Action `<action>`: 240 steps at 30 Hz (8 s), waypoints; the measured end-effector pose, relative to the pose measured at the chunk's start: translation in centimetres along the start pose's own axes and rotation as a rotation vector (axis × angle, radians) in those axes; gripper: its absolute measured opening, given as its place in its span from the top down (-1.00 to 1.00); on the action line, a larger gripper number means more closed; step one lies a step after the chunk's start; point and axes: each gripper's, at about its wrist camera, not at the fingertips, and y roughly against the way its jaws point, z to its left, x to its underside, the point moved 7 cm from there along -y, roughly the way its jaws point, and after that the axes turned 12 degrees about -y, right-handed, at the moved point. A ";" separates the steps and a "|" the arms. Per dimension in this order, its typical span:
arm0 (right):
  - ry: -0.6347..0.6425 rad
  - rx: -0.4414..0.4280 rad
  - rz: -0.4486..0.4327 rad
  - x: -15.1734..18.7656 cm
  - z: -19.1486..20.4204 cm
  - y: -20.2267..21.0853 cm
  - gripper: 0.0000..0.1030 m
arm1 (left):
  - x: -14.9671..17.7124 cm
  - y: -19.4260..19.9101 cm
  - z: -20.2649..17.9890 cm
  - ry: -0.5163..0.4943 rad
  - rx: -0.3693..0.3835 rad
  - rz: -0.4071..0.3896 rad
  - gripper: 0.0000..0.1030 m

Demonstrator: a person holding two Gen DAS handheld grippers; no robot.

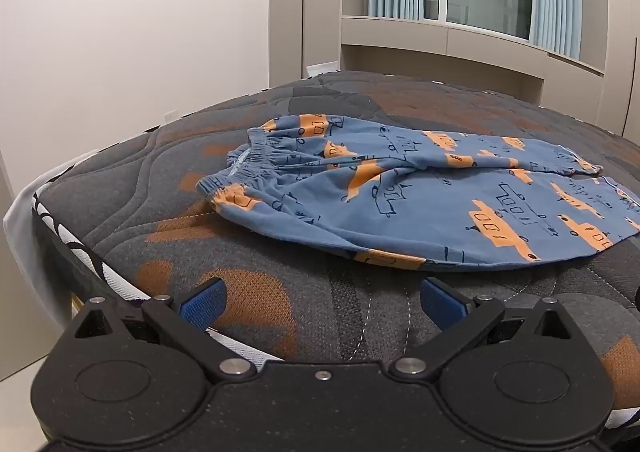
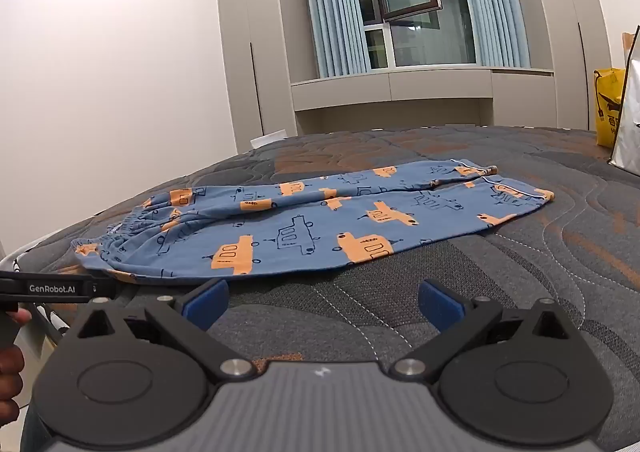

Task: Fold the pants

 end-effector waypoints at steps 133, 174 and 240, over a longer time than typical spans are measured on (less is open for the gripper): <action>0.351 -0.285 0.211 -16.1 0.2 -20.9 -1.00 | -20.2 -19.6 6.9 -0.342 -0.057 -0.004 -0.99; 0.636 -0.483 0.619 -15.0 3.2 -44.1 0.46 | -18.9 -29.4 7.4 -0.461 0.407 0.235 -0.45; 0.549 -0.155 0.239 -4.1 -4.1 -10.9 0.99 | -4.1 -4.4 1.3 -0.591 0.486 0.025 0.96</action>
